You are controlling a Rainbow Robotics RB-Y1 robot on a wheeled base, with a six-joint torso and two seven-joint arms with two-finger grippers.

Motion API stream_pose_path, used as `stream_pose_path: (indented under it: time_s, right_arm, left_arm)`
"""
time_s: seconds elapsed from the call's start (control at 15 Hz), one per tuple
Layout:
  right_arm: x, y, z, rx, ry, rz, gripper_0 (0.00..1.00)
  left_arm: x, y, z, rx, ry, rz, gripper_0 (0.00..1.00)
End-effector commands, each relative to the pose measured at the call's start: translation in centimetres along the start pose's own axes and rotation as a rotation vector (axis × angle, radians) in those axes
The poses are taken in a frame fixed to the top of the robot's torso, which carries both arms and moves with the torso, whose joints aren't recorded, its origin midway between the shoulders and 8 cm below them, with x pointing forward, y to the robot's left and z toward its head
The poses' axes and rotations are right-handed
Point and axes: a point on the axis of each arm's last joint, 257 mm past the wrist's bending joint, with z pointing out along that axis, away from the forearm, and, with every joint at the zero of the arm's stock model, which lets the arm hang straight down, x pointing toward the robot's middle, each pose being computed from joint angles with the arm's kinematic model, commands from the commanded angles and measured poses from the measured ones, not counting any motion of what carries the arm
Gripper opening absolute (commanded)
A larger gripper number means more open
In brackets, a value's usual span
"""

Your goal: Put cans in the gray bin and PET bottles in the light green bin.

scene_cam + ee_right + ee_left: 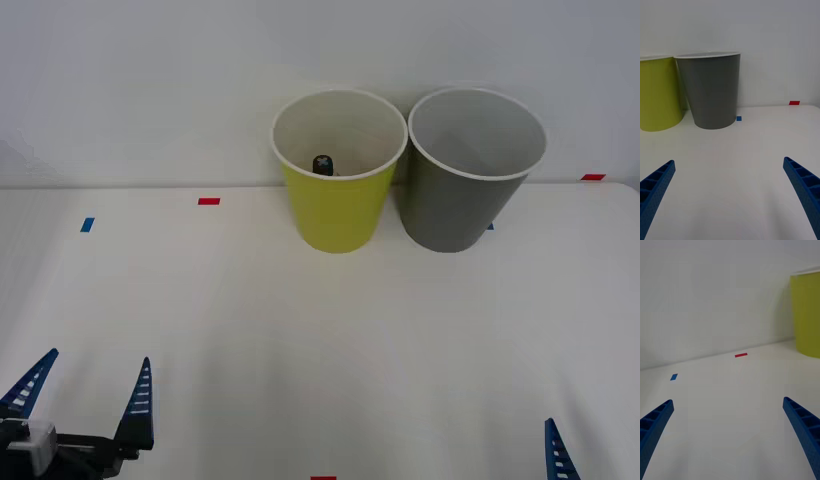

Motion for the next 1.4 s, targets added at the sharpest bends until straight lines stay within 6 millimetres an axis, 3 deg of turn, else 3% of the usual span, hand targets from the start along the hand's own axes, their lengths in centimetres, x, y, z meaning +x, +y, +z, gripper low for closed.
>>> stream_pose_path:
  time_s: [0.07, 0.47, 1.4]
  right_arm:
    - [0.0, 0.0, 0.0, 0.000, 0.000, 0.000, 1.00]
    - [0.0, 0.0, 0.0, 0.000, 0.000, 0.000, 1.00]
    - [0.0, 0.0, 0.0, 0.000, 0.000, 0.000, 1.00]
  left_arm:
    - [1.4, 0.2, -1.7, -0.034, 0.051, -0.007, 1.00]
    - [1.9, 0.1, -2.8, -0.039, 0.069, -0.001, 1.00]
    - [1.9, 0.1, -2.8, -0.038, 0.069, 0.009, 1.00]
